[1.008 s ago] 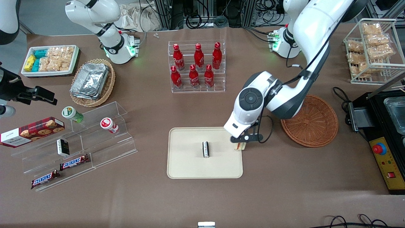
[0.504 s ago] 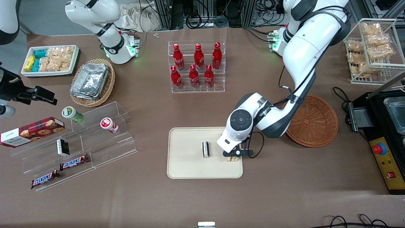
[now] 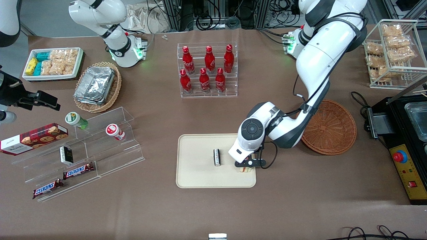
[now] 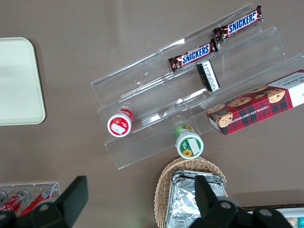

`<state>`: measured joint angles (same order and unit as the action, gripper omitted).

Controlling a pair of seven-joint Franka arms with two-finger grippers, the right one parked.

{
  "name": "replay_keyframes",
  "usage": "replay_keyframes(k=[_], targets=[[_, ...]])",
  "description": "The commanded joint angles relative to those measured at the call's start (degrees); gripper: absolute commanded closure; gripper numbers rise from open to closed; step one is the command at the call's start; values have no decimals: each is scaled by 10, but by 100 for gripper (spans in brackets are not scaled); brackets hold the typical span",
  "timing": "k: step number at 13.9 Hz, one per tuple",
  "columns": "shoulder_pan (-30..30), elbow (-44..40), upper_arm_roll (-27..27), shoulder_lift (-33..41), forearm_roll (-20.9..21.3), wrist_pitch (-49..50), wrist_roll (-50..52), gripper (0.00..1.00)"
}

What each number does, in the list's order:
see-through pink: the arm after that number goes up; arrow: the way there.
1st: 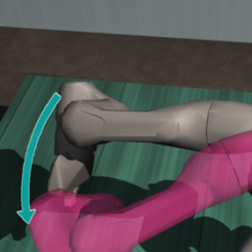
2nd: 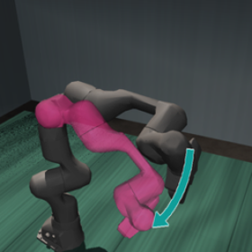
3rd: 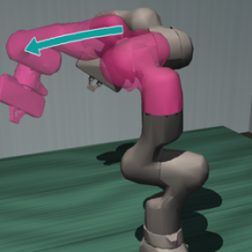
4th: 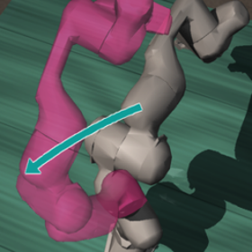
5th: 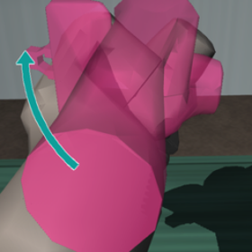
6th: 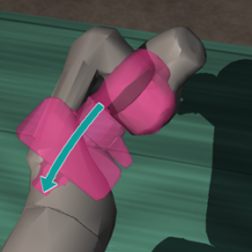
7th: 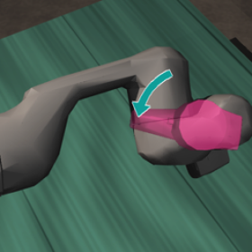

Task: Place sandwich from basket to tray
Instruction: 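Carry the sandwich over to the cream tray with the left gripper, then lower the sandwich onto the tray beside the black box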

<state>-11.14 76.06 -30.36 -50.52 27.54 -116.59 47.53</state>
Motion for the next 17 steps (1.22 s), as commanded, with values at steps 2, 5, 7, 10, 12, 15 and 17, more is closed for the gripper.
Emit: replay_keyframes(k=[2, 5, 7, 10, 12, 15, 17], targets=[[-13, -16, 6, -9, 16, -14, 22, 0], [-12, -16, 6, -8, 16, -14, 22, 0], [-12, -16, 6, -8, 16, -14, 22, 0], [-12, -16, 6, -8, 16, -14, 22, 0], [-12, -21, 6, -2, 16, -14, 22, 0], [-6, -21, 5, 43, 9, 14, 23, 0], [1, -22, 5, 78, 6, 61, 29, 0]])
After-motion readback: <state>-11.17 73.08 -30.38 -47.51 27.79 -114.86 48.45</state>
